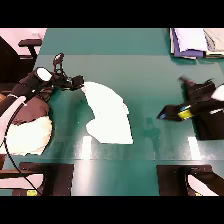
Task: Fold the shirts.
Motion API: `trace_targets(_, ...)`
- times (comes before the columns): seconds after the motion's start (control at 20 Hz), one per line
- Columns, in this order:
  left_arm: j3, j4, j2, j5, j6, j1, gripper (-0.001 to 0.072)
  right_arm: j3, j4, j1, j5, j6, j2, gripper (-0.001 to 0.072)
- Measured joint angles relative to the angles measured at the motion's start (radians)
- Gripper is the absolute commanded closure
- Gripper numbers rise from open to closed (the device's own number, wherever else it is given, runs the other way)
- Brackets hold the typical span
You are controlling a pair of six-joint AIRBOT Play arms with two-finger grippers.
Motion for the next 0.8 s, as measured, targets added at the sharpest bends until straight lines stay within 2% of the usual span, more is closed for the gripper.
trace_targets(0.2,0.021,0.026,0.002,-0.025,0.002,0.000,0.0683,-0.135,0.178,0.195,-0.146,-0.071,-0.151,0.0249)
trace_targets(0.3,0.025,0.037,0.002,-0.034,0.002,0.000,0.0682,-0.144,0.248,0.280,-0.205,-0.105,-0.230,0.0298)
trace_targets(0.4,0.027,0.041,0.002,-0.038,0.002,0.001,0.0683,-0.121,0.289,0.346,-0.249,-0.131,-0.302,0.0587)
trace_targets(0.45,0.028,0.045,0.004,-0.041,0.002,0.000,0.0683,-0.100,0.304,0.370,-0.266,-0.143,-0.334,0.0683)
trace_targets(0.65,0.035,0.087,0.057,-0.051,0.003,0.000,0.0683,0.013,0.290,0.389,-0.296,-0.163,-0.386,0.0699)
trace_targets(0.8,0.082,0.173,0.177,-0.070,0.003,0.000,0.0683,0.135,0.156,0.313,-0.245,-0.113,-0.320,0.0698)
